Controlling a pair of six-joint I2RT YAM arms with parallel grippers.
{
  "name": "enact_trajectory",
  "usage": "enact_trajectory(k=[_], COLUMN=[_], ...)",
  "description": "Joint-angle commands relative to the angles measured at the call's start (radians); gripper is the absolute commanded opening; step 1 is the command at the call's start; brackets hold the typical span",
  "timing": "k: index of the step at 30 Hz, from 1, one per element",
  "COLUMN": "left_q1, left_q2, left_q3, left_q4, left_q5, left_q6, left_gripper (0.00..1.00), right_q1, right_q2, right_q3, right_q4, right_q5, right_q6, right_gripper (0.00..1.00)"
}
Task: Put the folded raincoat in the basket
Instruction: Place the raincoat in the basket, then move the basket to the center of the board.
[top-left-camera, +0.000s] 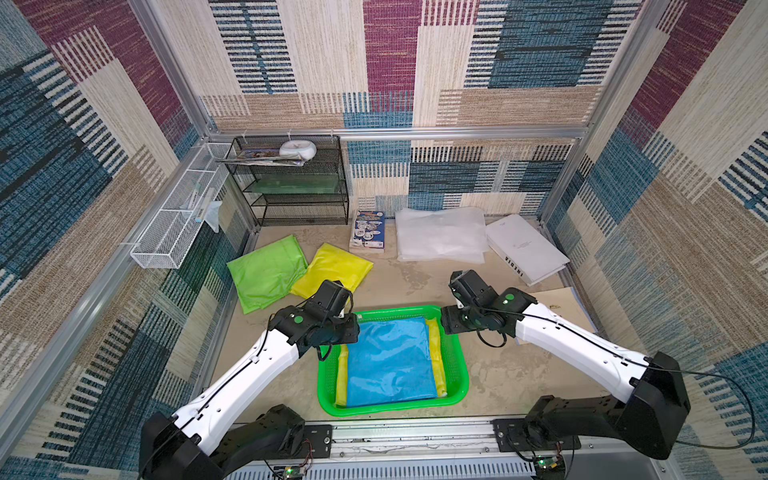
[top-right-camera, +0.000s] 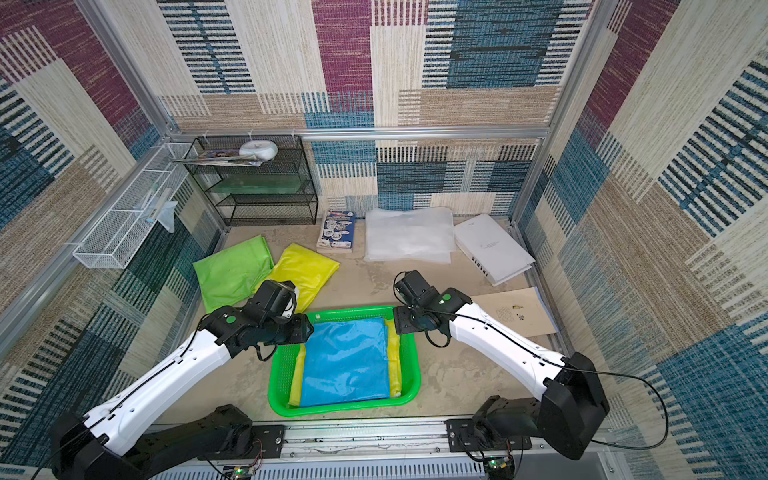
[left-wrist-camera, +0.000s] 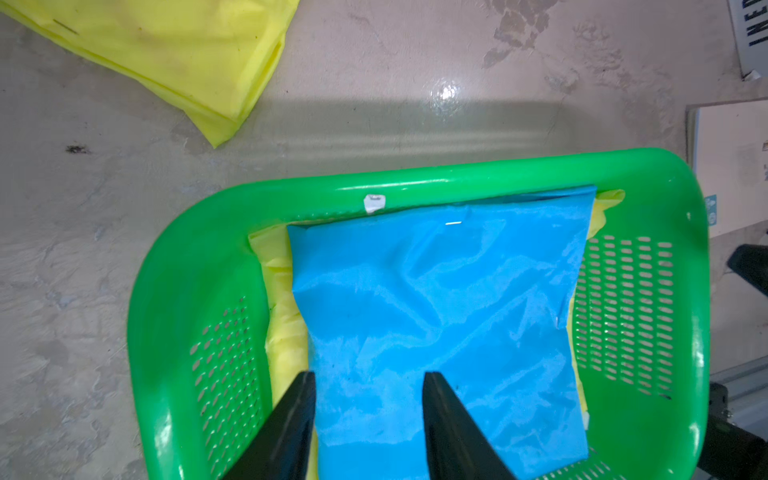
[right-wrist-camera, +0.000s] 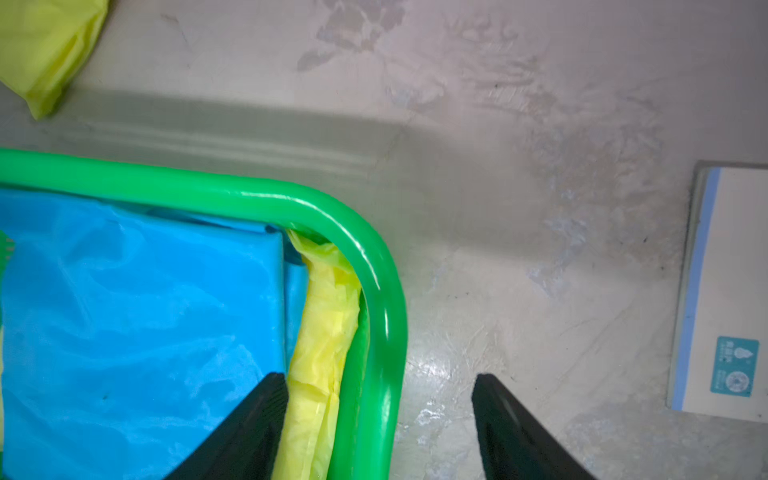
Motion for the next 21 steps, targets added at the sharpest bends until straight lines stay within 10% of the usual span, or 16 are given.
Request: enact_trajectory(k=[1, 21], left_q1=[0.001, 0.002], left_q2=[-0.018, 0.055], left_q3=[-0.019, 0.066], left_q4=[-0.007, 0.000], left_q5=[-0.002, 0.013], left_q6=[-0.006, -0.003], left_gripper=[0.49, 0.48], right_q1=[-0.001, -0.324], right_q2=[0.007, 0.074], right_q3=[-0.037, -0.101], right_q4=[-0.014, 0.113], right_q5=[-0.027, -0.068], right_q6=[0.007, -0.079], right_gripper=[0.72, 0.28])
